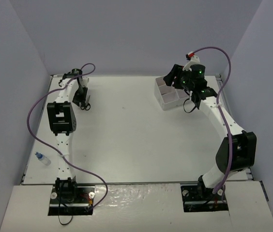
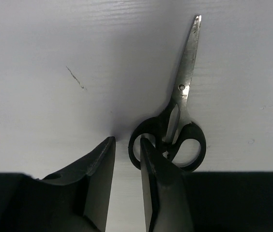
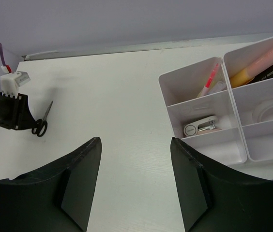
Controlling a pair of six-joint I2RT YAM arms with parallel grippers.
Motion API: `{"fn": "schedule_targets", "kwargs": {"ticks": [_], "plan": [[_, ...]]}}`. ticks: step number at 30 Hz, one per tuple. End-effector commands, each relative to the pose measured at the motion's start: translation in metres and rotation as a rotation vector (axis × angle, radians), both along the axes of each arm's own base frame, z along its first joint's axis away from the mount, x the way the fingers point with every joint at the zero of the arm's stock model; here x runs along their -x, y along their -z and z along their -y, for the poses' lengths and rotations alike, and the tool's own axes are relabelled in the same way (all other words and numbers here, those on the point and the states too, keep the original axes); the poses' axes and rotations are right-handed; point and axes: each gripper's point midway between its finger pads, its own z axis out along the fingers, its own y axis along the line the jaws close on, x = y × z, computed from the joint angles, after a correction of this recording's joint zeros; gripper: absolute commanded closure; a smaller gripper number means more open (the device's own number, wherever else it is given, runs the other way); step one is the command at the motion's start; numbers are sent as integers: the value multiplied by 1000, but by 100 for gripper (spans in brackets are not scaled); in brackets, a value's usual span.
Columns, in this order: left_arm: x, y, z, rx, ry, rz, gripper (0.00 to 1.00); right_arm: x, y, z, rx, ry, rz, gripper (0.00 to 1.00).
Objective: Sort the stationery into containers
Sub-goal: Pick up the scissors from the center of the board.
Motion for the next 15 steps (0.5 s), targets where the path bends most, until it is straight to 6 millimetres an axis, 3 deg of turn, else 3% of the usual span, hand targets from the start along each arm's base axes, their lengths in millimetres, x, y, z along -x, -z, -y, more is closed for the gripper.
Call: {"fn": "schedule_targets", "kwargs": {"ticks": [1,4,6,7,12,15], "plan": [[17,13,3,19,-22,-61,77,-6,-54,8,17,21,150,44],[24,20,11,59,-7,-91,82,-6,-56,11,24,28,152,44],[28,26,11,64,2,-113,98,-5,-60,14,28,36,163,44],[29,29,12,66,6,-122,100,-5,-62,16,30,42,168,44],[34,33,18,109,17,-140,100,0,-74,27,28,66,192,44],[26,12,31,191,19,-61,100,2,-71,26,19,59,181,44]]}}
